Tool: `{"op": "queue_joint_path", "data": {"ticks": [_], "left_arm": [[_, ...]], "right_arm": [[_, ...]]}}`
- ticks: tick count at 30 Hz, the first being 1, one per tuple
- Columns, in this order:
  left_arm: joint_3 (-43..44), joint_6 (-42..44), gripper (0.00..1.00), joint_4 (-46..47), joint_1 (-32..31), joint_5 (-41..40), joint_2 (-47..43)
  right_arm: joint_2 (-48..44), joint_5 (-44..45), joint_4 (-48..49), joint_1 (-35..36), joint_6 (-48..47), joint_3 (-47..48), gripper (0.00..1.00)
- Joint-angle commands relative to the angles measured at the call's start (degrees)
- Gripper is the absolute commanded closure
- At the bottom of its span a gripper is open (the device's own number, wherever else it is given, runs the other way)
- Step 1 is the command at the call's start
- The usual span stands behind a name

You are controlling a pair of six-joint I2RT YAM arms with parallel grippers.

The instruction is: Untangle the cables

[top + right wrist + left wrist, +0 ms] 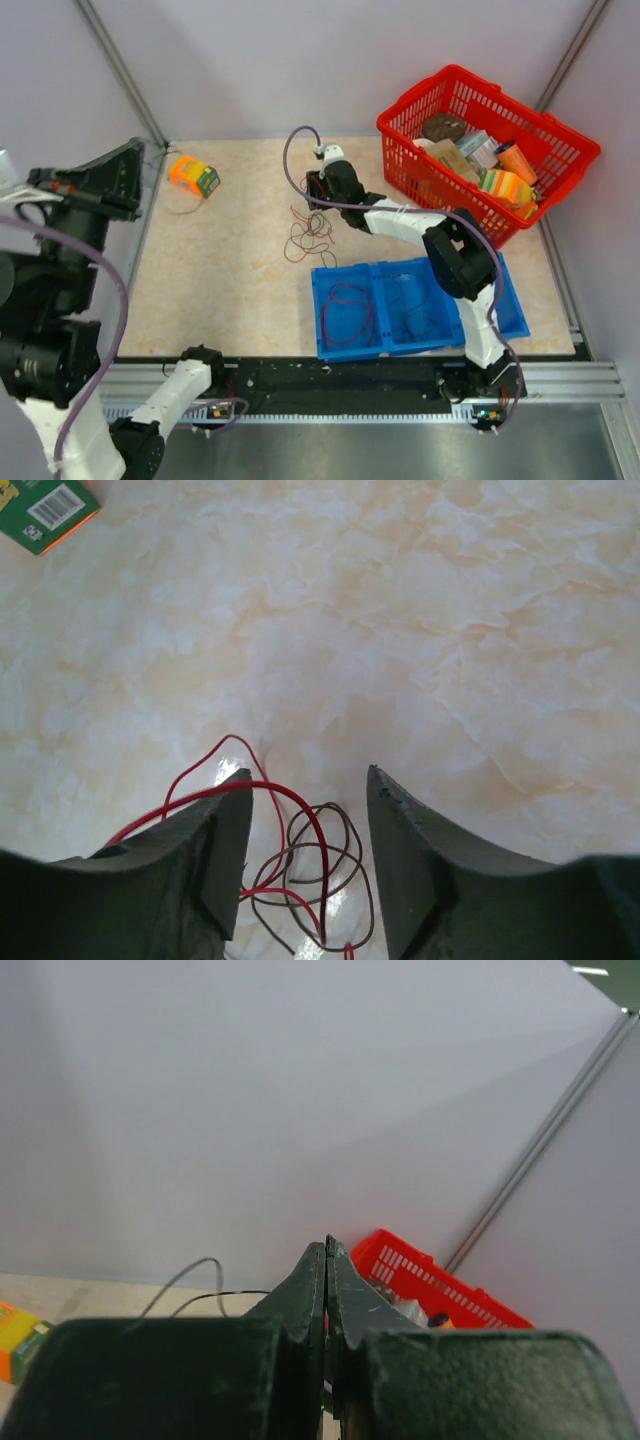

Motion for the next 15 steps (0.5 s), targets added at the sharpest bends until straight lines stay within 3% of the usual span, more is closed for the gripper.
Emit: {"op": "queue_joint_path", "data": {"ticks": [1, 4, 7, 12, 15], "left_arm": [[-1.6, -4.2, 1.00, -1.8, 0.3, 14.0, 7.9], [-6.1, -7.2, 1.00, 0.6, 0.3, 24.0, 10.2], [-13.1, -9.0, 1.00, 3.1, 0.3, 29.4, 10.9], [-25.0, -9.1, 1.00, 8.8, -0.5, 37.1, 10.6], [-31.7, -8.4, 1.00, 12.1, -4.7, 37.2, 9.4]], "right_arm": [[-2.7, -5.2, -16.1, 0.6, -2.6, 7.0, 0.42], [-10.2, -8.6, -14.2, 0.3, -3.1, -1.0, 0.30], [-18.1, -13.0, -7.4, 0.0, -5.0, -10.4, 0.23], [-28.7, -10.3, -0.2, -0.2, -8.6, -21.8, 0.22], [-35.8, -9.7, 3.7, -0.4, -8.5, -27.5, 0.22]]}}
